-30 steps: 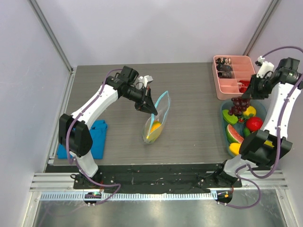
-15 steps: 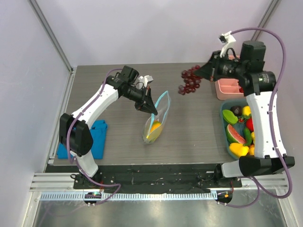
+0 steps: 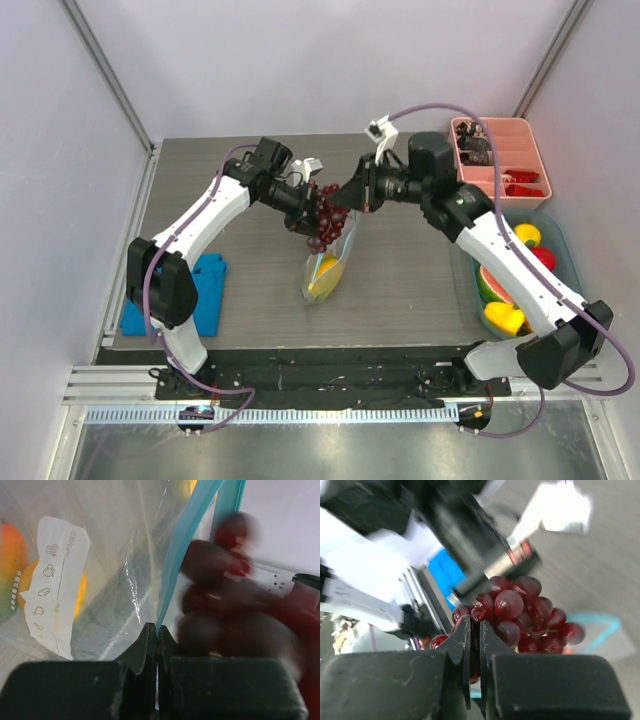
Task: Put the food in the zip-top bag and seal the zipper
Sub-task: Place the fake fruit in the zipper food storage bag.
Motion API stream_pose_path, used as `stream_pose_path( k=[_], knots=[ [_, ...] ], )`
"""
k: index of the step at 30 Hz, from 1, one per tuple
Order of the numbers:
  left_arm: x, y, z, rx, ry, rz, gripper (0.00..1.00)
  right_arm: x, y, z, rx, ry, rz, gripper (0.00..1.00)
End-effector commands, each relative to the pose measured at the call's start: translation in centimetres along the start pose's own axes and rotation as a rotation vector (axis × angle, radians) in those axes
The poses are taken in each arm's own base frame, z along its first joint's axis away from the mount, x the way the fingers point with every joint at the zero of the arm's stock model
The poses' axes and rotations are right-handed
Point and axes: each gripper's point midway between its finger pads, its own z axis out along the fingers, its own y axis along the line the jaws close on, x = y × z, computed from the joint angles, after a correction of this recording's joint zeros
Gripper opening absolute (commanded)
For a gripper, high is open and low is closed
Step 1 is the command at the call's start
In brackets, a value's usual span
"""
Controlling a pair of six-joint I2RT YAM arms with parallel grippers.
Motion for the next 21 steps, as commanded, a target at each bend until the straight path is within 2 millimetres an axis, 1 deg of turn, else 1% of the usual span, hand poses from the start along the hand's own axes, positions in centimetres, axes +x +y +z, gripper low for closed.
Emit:
stream_pose_path(
  k=[1, 2, 3, 4, 7, 8, 9, 10, 11, 13, 14, 17, 19, 21],
  knots=[
    [-0.6, -1.8, -0.9, 0.057, -0.015, 0.031, 0.00, 0.6, -1.0, -0.5, 0.114, -0.100, -0.054, 0.01],
    [-0.6, -1.7, -0.8, 0.056, -0.015, 0.028, 0.00, 1.2, -1.1, -0.5, 0.125, -0.092, -0.060, 0.01],
    [-0.6, -1.7, -0.9, 0.057, -0.017, 0.027, 0.00, 1.4, -1.5, -0.8, 0.157, -0.099, -0.063, 0.01],
    [-0.6, -1.7, -1.0, 0.058, -0.016, 0.027, 0.00, 2.4, -2.0, -0.8, 0.167, -0.078, -0.068, 0.01],
    [-0.7, -1.9, -1.1, 0.062, -0.021, 0.032, 0.00, 4.4, -2.0, -0.8, 0.162, -0.009, -0.085, 0.01],
    [-0.7, -1.8, -1.0, 0.062, -0.019, 0.032, 0.00, 5.4, -2.4, -1.1, 0.176, 0.036, -0.109, 0.01],
    [-0.7, -1.8, -1.1, 0.062, -0.020, 0.031, 0.00, 6.0, -2.7, -1.2, 0.185, 0.060, -0.127, 0.01],
    [-0.7, -1.8, -1.1, 0.061, -0.020, 0.030, 0.00, 6.3, -3.2, -1.4, 0.211, 0.074, -0.144, 0.01],
    [-0.7, -1.8, -1.1, 0.061, -0.018, 0.029, 0.00, 7.1, -3.9, -1.8, 0.233, 0.110, -0.182, 0.01],
    [-0.6, -1.7, -1.0, 0.060, -0.017, 0.029, 0.00, 7.3, -5.0, -2.3, 0.292, 0.133, -0.209, 0.01],
    [-0.6, -1.7, -1.0, 0.060, -0.017, 0.032, 0.00, 7.9, -5.5, -2.6, 0.312, 0.166, -0.229, 0.01],
    [-0.6, -1.6, -1.1, 0.058, -0.016, 0.037, 0.00, 8.1, -6.8, -3.3, 0.386, 0.193, -0.253, 0.01],
    [-0.6, -1.6, -1.2, 0.056, -0.014, 0.033, 0.00, 7.7, -7.1, -3.6, 0.409, 0.188, -0.266, 0.01],
    [-0.7, -1.6, -1.1, 0.056, -0.014, 0.034, 0.00, 7.6, -6.4, -3.2, 0.369, 0.195, -0.262, 0.01]
  ],
)
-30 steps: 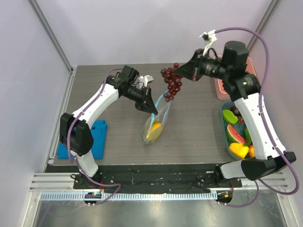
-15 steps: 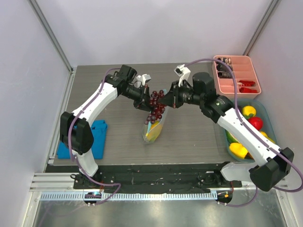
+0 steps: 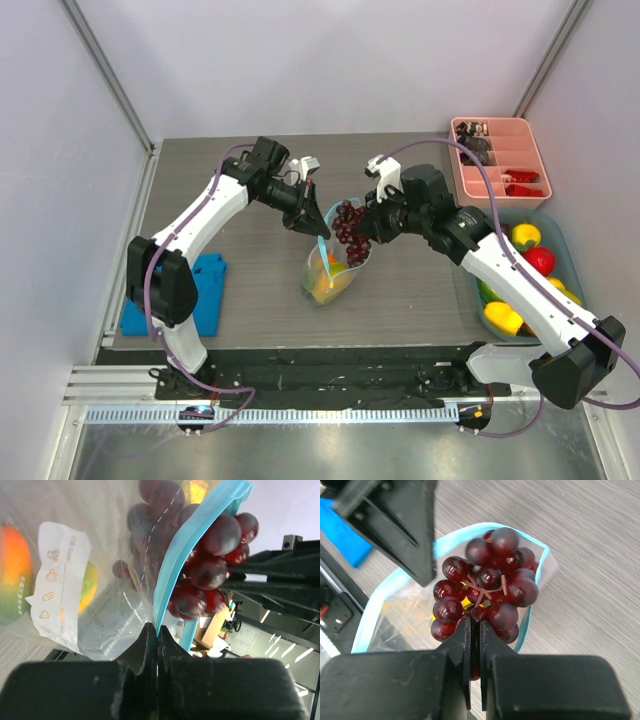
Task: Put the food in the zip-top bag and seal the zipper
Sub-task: Place the fake fruit in the zipper food storage bag.
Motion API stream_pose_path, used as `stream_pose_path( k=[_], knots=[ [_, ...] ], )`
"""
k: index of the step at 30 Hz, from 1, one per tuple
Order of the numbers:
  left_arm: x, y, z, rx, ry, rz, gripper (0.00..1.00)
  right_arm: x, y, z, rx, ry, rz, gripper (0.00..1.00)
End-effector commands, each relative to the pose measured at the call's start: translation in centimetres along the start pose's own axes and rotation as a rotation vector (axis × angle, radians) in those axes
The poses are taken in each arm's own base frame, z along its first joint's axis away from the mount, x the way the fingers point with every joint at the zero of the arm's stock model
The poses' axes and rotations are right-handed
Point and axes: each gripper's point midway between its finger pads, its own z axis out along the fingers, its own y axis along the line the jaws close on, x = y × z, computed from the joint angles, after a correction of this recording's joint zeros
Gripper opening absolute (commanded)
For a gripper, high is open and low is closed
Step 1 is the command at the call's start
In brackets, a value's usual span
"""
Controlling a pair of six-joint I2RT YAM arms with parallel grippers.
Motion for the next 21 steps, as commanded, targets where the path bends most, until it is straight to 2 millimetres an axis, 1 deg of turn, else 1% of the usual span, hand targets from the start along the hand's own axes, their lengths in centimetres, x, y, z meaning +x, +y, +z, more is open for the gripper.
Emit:
stream_pose_path(
  k=[1, 2, 4, 5, 7, 8, 9, 10, 11, 15, 18, 19, 21],
  knots=[
    [-0.3, -2.0, -0.7, 0.056, -0.004, 0.045, 0.00, -1.5, -0.1, -0.5, 0.011, -0.015, -0.066, 0.01],
    [-0.3, -2.1, -0.7, 0.059, -0.004, 0.046, 0.00, -1.4, 0.7, -0.1, -0.039, -0.003, -0.056, 0.01],
    [-0.4, -2.2, -0.8, 0.064, -0.003, 0.046, 0.00, -2.3, 1.6, 0.1, -0.085, -0.016, -0.053, 0.02],
    [-0.4, -2.1, -0.7, 0.061, 0.000, 0.040, 0.00, -2.4, 2.7, 0.1, -0.136, -0.013, -0.061, 0.03],
    [-0.4, -2.4, -0.8, 0.066, 0.000, 0.046, 0.00, -2.5, 3.5, 0.3, -0.169, -0.001, -0.073, 0.16],
    [-0.4, -2.5, -0.9, 0.067, -0.001, 0.051, 0.00, -2.5, 4.1, 0.3, -0.190, 0.005, -0.084, 0.27],
    [-0.4, -2.6, -1.0, 0.067, -0.003, 0.055, 0.00, -2.9, 4.7, 0.0, -0.218, 0.004, -0.086, 0.49],
    [-0.4, -2.6, -1.0, 0.069, -0.002, 0.055, 0.00, -2.9, 4.7, -0.2, -0.220, 0.010, -0.104, 0.59],
    [-0.4, -2.6, -1.1, 0.069, -0.004, 0.058, 0.00, -3.1, 4.7, -0.4, -0.216, 0.007, -0.105, 0.72],
    [-0.3, -2.3, -1.0, 0.071, 0.002, 0.045, 0.00, -5.0, 4.5, -2.1, -0.173, -0.043, -0.119, 0.85],
    [-0.2, -2.3, -1.0, 0.072, 0.005, 0.042, 0.00, -6.0, 3.7, -3.5, -0.113, -0.074, -0.123, 0.87],
    [-0.3, -2.3, -1.1, 0.071, 0.004, 0.043, 0.00, -5.8, 2.1, -3.9, -0.057, -0.066, -0.104, 0.87],
    [-0.4, -2.3, -1.2, 0.068, -0.004, 0.053, 0.00, -5.3, 0.2, -4.7, -0.009, -0.050, -0.078, 0.88]
  ],
)
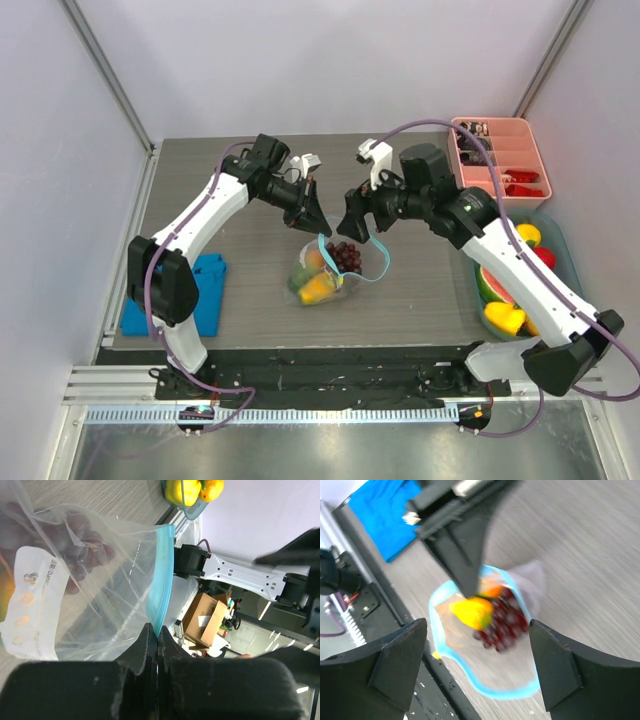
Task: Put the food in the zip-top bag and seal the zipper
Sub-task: Place the fake fruit in the zipper food storage bag, then pick up the fake fruit from the bin.
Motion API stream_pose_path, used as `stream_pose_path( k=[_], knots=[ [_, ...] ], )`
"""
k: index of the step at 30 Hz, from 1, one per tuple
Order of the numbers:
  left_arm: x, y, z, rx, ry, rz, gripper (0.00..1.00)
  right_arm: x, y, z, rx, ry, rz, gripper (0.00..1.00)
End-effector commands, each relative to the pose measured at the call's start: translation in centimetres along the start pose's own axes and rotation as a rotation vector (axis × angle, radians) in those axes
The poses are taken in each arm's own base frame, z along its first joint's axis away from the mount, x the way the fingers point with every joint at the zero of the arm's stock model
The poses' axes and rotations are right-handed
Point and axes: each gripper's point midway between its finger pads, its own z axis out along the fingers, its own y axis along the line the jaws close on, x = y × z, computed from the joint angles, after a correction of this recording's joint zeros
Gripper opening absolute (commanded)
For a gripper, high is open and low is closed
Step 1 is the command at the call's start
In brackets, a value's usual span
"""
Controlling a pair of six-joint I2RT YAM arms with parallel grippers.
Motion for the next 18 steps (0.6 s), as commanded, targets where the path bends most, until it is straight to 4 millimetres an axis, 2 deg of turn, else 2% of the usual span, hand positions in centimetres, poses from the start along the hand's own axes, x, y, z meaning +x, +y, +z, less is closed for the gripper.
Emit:
stream_pose_path(
  k=[1, 4, 5, 7, 8, 11, 14, 15, 18],
  knots=[
    [0.0, -1.6, -0.9, 0.046, -0.002, 0.042, 0.00, -0.3, -5.3, -4.7, 0.169, -0.022, 0.066, 0.88],
    [0.1, -1.4, -0.8, 0.044, -0.004, 0.041, 0.00, 2.4, -9.9, -6.6, 0.226, 0.064, 0.134, 0.88],
    [0.3, -1.4, -0.8, 0.047, -0.001, 0.040, 0.00, 3.3, -13.1, -8.2, 0.289, 0.066, 0.190, 0.88],
    [0.4, -1.4, -0.8, 0.045, -0.001, 0.037, 0.00, 5.4, -15.6, -10.1, 0.338, 0.122, 0.172, 0.88],
    [0.4, -1.4, -0.9, 0.045, -0.003, 0.041, 0.00, 6.8, -18.0, -12.1, 0.402, 0.130, 0.223, 0.88],
    [0.4, -1.3, -0.9, 0.044, -0.010, 0.046, 0.00, 10.8, -21.1, -14.8, 0.471, 0.228, 0.260, 0.88],
    [0.4, -1.3, -0.8, 0.047, -0.007, 0.038, 0.00, 15.0, -22.9, -15.9, 0.467, 0.377, 0.240, 0.88],
    [0.4, -1.2, -0.7, 0.047, -0.004, 0.034, 0.00, 16.4, -23.8, -16.9, 0.487, 0.413, 0.254, 0.88],
    [0.3, -1.2, -0.6, 0.049, -0.001, 0.027, 0.00, 20.2, -25.9, -17.4, 0.478, 0.564, 0.250, 0.88]
  ],
)
